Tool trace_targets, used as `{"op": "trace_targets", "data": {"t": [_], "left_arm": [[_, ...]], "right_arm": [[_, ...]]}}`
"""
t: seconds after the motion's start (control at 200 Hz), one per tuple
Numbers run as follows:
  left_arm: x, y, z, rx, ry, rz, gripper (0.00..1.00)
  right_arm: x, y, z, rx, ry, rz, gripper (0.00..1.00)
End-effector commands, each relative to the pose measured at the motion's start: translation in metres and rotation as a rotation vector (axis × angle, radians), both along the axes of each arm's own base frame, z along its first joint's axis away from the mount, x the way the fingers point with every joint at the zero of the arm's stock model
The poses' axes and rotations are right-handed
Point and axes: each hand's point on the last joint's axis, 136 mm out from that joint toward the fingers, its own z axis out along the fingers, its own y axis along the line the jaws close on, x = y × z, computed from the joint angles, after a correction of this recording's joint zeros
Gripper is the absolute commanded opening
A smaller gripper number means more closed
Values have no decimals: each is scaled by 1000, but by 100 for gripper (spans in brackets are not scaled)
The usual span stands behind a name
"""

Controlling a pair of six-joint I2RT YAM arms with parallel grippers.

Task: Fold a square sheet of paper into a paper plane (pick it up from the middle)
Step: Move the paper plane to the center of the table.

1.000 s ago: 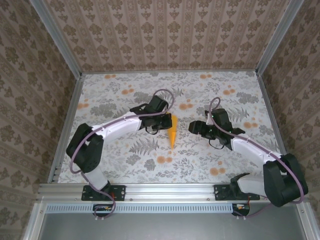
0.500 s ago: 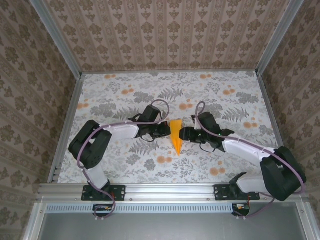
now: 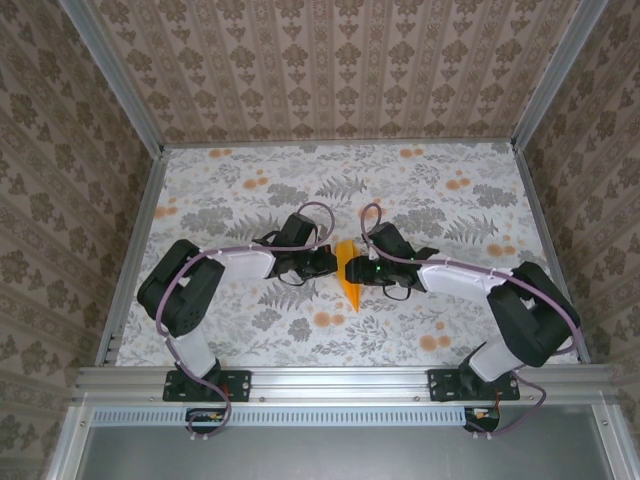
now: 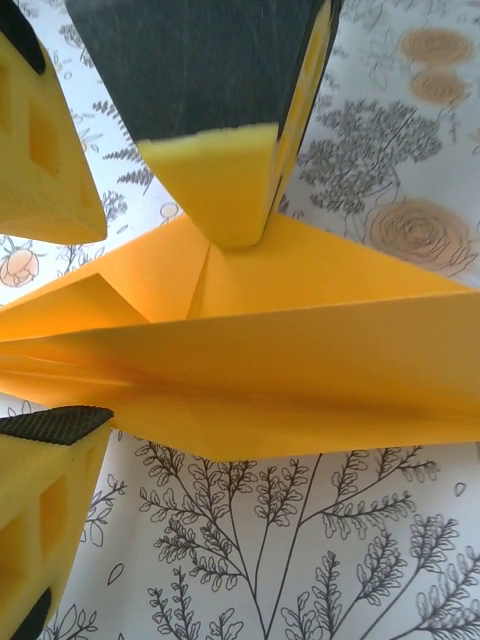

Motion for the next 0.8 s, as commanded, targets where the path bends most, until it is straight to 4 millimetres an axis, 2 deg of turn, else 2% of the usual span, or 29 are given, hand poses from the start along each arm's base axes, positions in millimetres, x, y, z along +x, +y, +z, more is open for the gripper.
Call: {"op": "trace_targets", "data": {"t": [0.0, 0.27, 0.51, 0.63, 0.795], "left_arm": [[-2, 0, -4, -10, 20, 2, 0], [-1, 1, -7, -7, 27, 2, 0], [-2, 1, -10, -1, 37, 2, 0], [-2, 2, -10, 2, 39, 4, 0], [-3, 6, -10, 13, 40, 8, 0]], "right_arm": [[-2, 8, 0, -6, 20, 42, 48], [-12, 17, -14, -25, 68, 85, 50], [-17, 13, -26, -85, 88, 82, 54], [-14, 9, -28, -119, 82, 58, 48], [-9, 5, -28, -155, 74, 29, 30]]}}
